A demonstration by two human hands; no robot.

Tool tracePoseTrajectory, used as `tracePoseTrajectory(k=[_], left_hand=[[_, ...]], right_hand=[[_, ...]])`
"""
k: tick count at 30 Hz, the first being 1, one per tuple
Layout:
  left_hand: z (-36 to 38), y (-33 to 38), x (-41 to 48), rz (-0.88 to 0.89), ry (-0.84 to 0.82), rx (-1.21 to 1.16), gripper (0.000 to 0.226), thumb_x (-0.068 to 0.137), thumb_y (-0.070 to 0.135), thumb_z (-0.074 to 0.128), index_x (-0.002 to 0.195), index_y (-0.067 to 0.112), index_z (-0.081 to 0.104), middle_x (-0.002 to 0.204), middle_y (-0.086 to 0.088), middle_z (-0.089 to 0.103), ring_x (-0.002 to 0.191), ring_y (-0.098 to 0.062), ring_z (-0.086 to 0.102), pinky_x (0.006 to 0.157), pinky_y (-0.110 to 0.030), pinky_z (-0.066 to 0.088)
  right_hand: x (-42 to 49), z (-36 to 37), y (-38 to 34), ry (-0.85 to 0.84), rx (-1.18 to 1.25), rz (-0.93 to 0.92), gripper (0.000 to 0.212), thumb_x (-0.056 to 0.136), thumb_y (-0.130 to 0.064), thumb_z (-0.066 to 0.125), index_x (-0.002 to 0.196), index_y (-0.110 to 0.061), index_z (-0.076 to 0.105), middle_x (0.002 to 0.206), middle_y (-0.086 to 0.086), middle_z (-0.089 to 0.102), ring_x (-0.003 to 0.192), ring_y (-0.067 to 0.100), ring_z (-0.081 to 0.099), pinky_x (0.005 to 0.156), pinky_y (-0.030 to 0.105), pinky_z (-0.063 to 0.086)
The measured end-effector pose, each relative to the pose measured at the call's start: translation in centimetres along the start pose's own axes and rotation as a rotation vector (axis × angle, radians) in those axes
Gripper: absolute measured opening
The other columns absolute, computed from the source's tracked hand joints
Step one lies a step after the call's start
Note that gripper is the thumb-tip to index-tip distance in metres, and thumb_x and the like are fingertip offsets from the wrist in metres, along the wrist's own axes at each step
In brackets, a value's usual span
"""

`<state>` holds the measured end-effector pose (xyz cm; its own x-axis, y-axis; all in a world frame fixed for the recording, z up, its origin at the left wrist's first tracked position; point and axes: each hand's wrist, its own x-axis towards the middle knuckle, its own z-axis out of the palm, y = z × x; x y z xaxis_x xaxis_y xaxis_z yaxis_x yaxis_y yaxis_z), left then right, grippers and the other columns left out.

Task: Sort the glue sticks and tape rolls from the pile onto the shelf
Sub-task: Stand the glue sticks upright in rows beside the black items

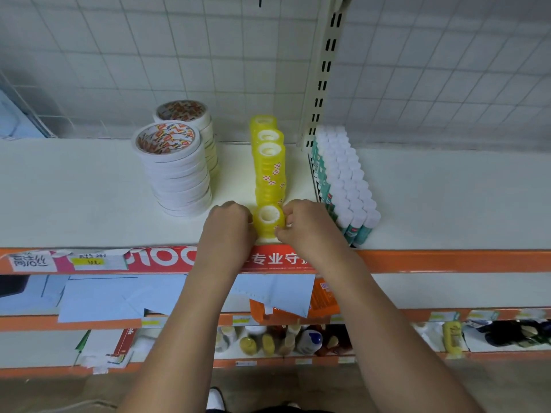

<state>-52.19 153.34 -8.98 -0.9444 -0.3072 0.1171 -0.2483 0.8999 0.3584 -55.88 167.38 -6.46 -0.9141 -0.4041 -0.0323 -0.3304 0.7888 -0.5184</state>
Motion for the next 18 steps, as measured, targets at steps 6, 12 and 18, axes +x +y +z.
tracePoseTrajectory(k=[6,12,18], left_hand=[[0.2,0.5,0.0,0.044,-0.022,-0.002,0.018,0.082,0.010,0.056,0.088,0.007,0.072,0.094,-0.016,0.061,0.089,-0.033,0.055,0.068,-0.038,0.043],[-2.0,-1.7,-1.4,0.047,0.046,-0.118,0.024,0.086,0.016,0.059,0.106,0.011,0.071,0.104,-0.011,0.064,0.094,-0.030,0.060,0.075,-0.035,0.047],[-6.4,-5.9,-3.3,-0.019,0.108,-0.112,0.012,0.084,0.021,0.060,0.081,0.015,0.069,0.078,-0.004,0.065,0.075,-0.025,0.061,0.065,-0.034,0.049]], right_hand=[[-0.3,-0.4,-0.2,-0.015,-0.078,0.016,0.017,0.083,-0.017,0.066,0.093,-0.003,0.063,0.089,0.013,0.065,0.085,0.028,0.062,0.071,0.039,0.051],[-1.2,-0.6,-2.8,0.062,-0.179,-0.038,0.015,0.088,-0.016,0.063,0.095,-0.006,0.054,0.096,0.010,0.052,0.095,0.031,0.054,0.070,0.031,0.035],[-0.6,0.7,-8.9,0.125,0.074,-0.181,0.039,0.089,-0.030,0.065,0.121,-0.009,0.059,0.110,0.009,0.062,0.101,0.026,0.058,0.086,0.040,0.049]])
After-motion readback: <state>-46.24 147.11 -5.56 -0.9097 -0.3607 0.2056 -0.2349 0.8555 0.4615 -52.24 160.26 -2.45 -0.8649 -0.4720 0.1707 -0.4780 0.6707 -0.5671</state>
